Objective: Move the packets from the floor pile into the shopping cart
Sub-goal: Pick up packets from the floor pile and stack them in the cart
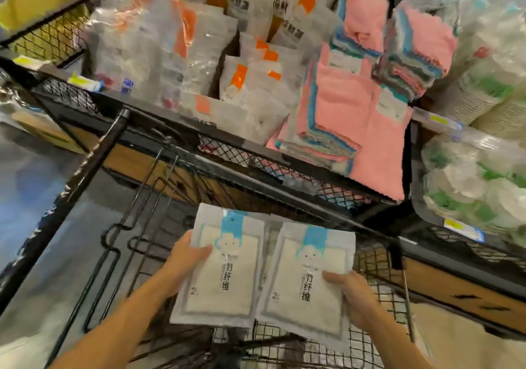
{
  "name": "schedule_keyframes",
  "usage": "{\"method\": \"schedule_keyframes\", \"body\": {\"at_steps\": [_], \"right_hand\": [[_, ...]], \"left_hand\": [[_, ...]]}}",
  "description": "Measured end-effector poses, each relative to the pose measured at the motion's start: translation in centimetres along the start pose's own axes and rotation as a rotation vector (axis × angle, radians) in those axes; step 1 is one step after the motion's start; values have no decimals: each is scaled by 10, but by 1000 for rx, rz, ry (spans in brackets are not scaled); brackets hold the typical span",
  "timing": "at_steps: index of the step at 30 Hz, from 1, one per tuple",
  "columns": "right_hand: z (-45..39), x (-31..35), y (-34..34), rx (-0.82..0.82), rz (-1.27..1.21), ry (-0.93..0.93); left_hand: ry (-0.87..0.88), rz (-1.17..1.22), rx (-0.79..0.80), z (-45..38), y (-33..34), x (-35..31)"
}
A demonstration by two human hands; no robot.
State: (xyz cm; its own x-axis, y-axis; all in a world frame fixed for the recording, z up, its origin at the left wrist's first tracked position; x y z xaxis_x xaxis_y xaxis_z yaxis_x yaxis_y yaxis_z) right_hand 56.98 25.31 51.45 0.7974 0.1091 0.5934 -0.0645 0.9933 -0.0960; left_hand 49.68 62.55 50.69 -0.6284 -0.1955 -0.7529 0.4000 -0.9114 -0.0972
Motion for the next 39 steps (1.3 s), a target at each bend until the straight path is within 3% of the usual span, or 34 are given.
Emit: {"method": "schedule_keyframes", "body": {"at_steps": [8,11,14,17,20,24,29,39], "right_hand": [[-71,-12,27,-24,189,8],[-97,-17,28,-152,258,6],[-107,-18,25,-314,478,-52],[-113,-27,28,-375,647,-92],[-118,-34,28,-426,742,-135],[-115,-19,34,-552,1017,-274],[-88,9,40,-521,1305,-448],[29,74,-15,-412,1327,-605]], "left_hand": [[36,-218,-44,-81,22,42],[37,-399,-129,-98,26,49],[103,-556,-247,-101,29,46],[131,-757,-285,-103,42,54],[222,-916,-316,-102,51,56],[456,-1294,-278,-101,66,51],[506,-1482,-238,-78,70,33],[537,-1553,-327,42,79,-75]]}}
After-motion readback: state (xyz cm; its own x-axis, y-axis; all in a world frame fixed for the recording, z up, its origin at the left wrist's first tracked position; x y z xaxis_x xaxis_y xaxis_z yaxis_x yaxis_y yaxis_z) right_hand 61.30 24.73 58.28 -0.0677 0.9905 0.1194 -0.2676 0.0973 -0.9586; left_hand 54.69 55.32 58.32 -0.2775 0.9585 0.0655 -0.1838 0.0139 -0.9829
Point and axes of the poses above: each hand's wrist, its own z-axis away from the middle knuckle, its own y-axis out of the palm, x = y × z, the point moved 6 cm from there along -z, towards the middle knuckle, and after that the axes turned 1 degree about -x, right-handed, at the moved point
